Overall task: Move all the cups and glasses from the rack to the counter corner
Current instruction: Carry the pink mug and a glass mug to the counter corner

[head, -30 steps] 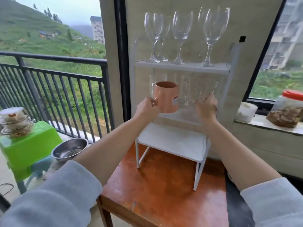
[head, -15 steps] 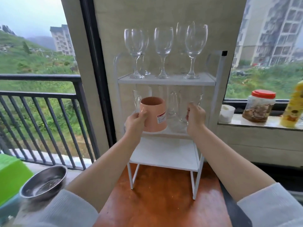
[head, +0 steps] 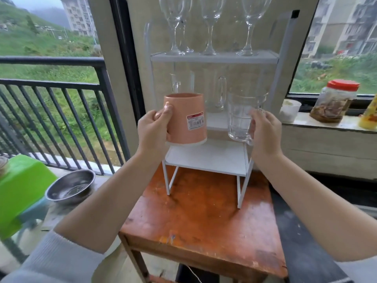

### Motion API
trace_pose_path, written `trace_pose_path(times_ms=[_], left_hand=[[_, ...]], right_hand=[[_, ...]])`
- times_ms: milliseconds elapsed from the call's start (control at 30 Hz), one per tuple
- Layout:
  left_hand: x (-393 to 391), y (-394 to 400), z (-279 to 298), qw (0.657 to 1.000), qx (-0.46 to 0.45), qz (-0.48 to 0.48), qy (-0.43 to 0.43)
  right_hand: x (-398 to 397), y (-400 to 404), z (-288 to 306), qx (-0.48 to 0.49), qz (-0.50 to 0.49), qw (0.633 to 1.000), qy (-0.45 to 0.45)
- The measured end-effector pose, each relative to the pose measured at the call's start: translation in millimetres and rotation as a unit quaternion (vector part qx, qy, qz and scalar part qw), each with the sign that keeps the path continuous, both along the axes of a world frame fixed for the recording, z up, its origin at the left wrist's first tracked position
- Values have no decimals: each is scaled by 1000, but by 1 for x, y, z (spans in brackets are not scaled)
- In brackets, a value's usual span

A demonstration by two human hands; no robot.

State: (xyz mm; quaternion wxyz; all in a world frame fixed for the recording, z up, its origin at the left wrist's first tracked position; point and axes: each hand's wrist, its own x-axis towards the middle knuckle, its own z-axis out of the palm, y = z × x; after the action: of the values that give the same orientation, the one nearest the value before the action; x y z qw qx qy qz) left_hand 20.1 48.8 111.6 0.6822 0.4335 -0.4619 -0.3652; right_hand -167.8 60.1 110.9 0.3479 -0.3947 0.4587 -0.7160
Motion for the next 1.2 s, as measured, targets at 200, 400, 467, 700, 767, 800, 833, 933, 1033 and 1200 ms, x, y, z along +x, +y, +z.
trace_pose_path(times_ms=[200,400,467,700,767,800,833,933,1033,1200], left_hand=[[4,28,-8,998,-9,-29,52],[-25,70,-36,987,76,-131,49],[-54,90,-47,980,113,-161,38],[-187,182,-72,927,184,-325,24],[-230,221,-78,905,194,-378,11],[-251,240,-81,896,194,-400,-2],[-273,264,-83,884,192,-426,-17],[-335,335,-88,851,183,-488,-60],[-395,417,-91,816,180,-542,-84],[-481,548,-96,750,168,-626,-130]], right_hand=[[-6,61,-20,-10,-31,997,-69],[-27,157,-61,52,-149,981,-115],[-38,193,-72,73,-193,969,-132],[-105,337,-84,90,-381,900,-192],[-128,386,-83,72,-423,879,-206],[-139,409,-84,66,-439,871,-211],[-149,436,-84,64,-456,862,-213],[-182,515,-90,77,-502,833,-220],[-221,600,-92,80,-535,812,-218],[-273,728,-94,69,-598,764,-233]])
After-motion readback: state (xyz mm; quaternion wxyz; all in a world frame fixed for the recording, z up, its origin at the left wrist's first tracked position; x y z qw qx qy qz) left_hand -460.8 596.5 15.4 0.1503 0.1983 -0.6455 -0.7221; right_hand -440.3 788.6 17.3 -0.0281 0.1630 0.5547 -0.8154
